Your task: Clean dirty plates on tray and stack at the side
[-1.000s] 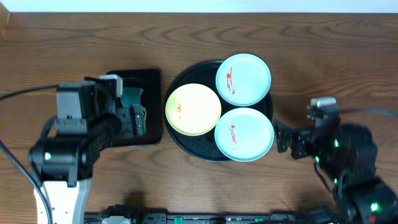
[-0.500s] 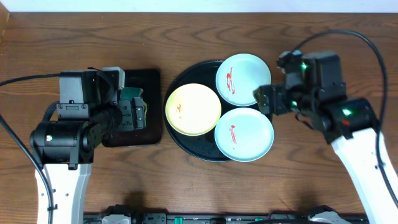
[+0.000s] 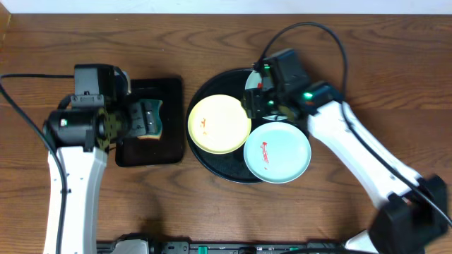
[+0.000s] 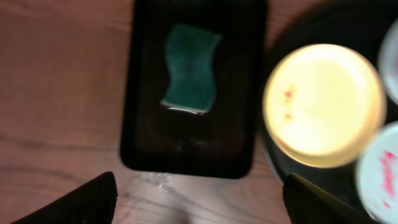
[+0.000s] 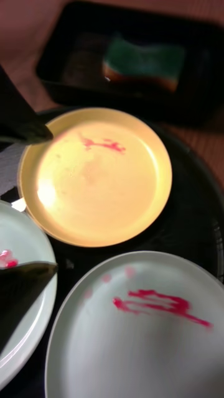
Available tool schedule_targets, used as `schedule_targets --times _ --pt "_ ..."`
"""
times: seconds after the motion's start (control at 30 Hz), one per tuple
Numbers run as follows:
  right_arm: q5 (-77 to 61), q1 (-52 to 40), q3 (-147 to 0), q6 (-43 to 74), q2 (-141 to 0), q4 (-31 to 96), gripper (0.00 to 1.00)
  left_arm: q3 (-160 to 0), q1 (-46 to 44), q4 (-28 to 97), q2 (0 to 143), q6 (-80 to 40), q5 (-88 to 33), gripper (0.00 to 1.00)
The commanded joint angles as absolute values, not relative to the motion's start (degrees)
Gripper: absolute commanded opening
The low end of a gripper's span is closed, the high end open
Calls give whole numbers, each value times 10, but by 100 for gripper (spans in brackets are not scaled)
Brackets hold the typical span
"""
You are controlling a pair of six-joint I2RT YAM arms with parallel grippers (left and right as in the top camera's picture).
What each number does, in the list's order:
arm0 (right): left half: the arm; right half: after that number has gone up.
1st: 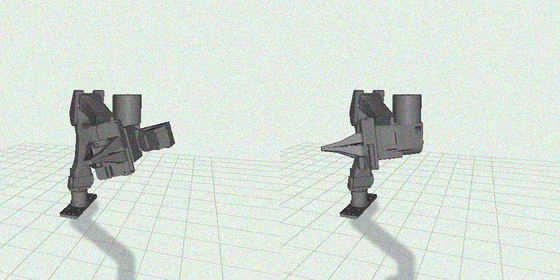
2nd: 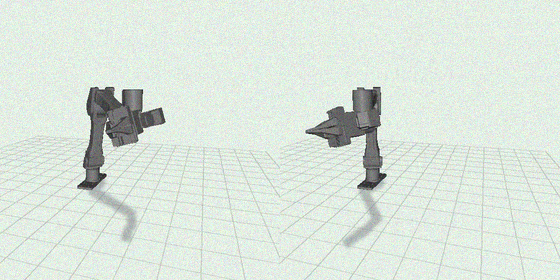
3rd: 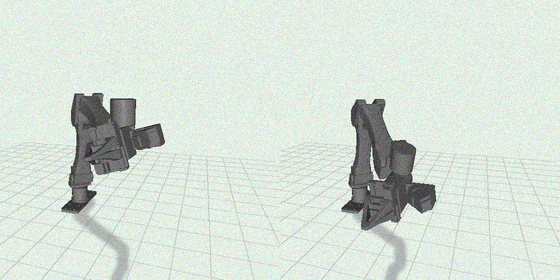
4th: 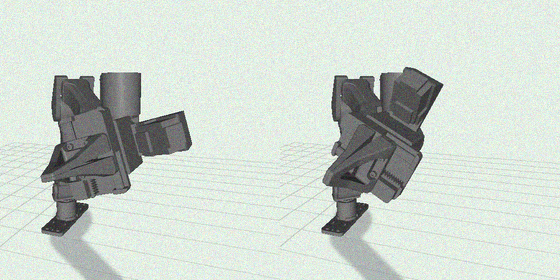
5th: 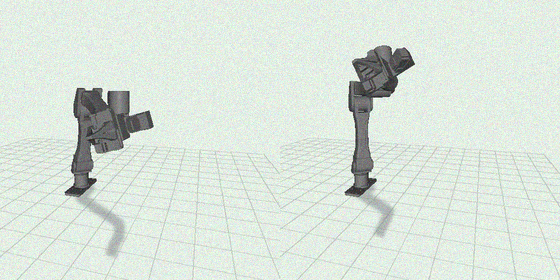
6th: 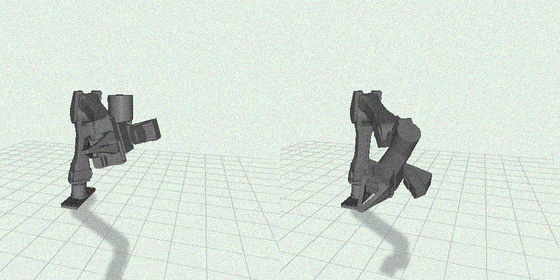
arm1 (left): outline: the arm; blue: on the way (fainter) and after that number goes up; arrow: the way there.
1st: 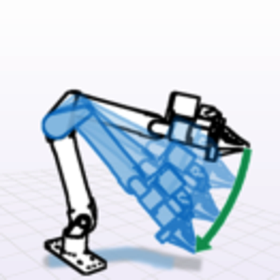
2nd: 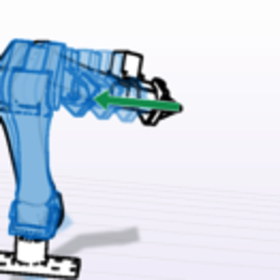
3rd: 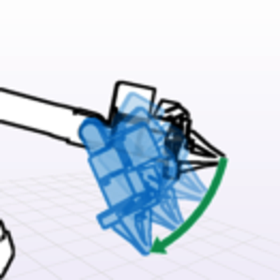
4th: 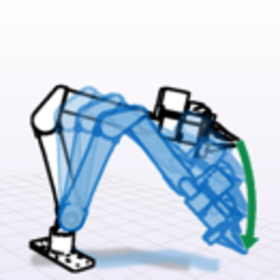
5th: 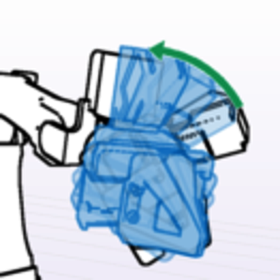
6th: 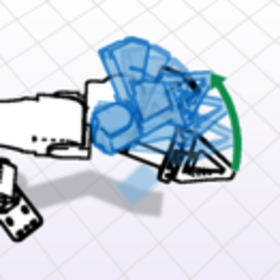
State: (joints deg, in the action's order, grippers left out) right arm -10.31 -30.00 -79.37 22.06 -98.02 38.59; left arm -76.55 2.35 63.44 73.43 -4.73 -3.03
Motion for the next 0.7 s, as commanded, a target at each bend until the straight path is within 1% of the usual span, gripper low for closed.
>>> schedule_targets --times 0.0,0.03,0.13,0.27,0.37,0.67 --pt "-67 -318 -816 313 -1030 384 52 -784 48 638 756 -74 16 86" --pt "-65 -321 -816 322 -1044 382 49 -784 55 638 762 -74 16 86" --pt "-44 -334 -816 341 -1088 381 45 -784 71 638 783 -74 16 86" --pt "-30 -343 -816 352 -1119 379 44 -784 73 638 795 -74 16 86" --pt "-27 -346 -816 354 -1140 376 39 -784 73 638 804 -74 16 86" --pt "11 -346 -816 362 -1167 370 35 -783 73 634 810 -74 16 86"
